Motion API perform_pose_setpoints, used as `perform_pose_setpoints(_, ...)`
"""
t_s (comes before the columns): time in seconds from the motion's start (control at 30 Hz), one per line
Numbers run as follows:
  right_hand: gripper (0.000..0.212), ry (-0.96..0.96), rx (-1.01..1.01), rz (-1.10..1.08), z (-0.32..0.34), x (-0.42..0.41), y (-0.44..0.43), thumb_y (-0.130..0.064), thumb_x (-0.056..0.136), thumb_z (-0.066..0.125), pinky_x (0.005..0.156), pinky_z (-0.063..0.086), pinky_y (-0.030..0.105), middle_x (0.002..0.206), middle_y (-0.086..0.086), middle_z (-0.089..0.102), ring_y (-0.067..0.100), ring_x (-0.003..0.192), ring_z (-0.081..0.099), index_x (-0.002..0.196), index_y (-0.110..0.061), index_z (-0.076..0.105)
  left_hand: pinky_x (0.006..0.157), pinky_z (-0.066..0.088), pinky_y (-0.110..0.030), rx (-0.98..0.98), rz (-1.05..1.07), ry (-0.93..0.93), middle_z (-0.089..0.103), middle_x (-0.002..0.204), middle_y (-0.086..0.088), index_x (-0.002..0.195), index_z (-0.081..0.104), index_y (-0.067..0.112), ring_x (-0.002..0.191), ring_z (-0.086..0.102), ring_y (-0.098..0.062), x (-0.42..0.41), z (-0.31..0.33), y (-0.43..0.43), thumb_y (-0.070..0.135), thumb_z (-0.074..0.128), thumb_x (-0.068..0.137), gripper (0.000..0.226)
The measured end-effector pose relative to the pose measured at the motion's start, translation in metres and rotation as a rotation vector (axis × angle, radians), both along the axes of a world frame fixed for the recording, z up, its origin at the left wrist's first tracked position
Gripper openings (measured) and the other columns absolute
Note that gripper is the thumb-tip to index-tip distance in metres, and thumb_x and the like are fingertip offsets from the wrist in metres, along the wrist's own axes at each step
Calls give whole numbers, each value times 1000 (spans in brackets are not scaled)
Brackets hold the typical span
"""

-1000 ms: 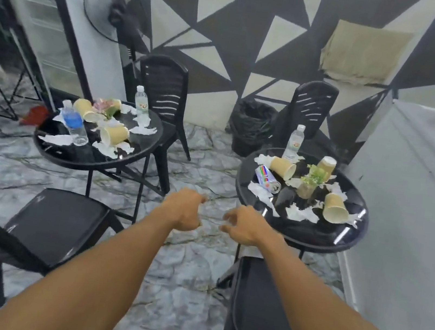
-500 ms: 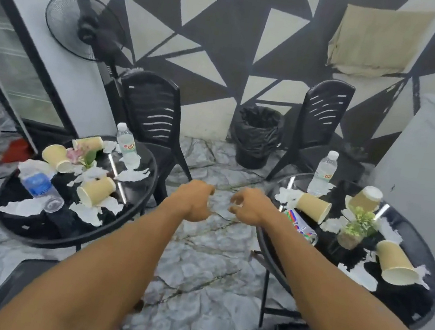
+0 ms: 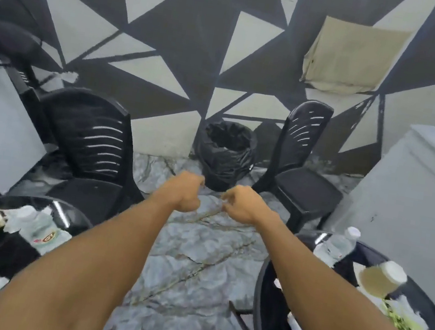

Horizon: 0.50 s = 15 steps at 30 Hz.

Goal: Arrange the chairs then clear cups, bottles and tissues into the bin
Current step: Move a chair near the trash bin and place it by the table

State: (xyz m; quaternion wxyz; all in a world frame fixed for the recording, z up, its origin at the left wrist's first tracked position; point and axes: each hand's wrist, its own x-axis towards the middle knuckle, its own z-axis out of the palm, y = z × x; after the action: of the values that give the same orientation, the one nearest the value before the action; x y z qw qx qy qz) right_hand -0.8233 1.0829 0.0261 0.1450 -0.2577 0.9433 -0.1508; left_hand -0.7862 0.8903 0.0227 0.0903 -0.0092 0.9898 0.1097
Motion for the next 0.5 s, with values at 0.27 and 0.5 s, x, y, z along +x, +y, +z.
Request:
perform_pose_setpoints(0.27,29,47,-51,-148,23,-155,-45,-28,87,65,90,54,42,109,7,73,28,103,65,110,-13,73,93,51,-44,37,-191,36,56,130,-9,134,52,17,114,56,-30,-185,13,-42,28,68,79,58)
perform_pose_setpoints(0.5,35,7,-56,-248,-2,-321,-59,-36,89,64,88,53,37,116,5,69,26,105,63,119,-17,69,90,53,-43,16,-302,64,61,127,-7,130,56,18,113,58,-28,-362,-1,-44,28,68,77,55)
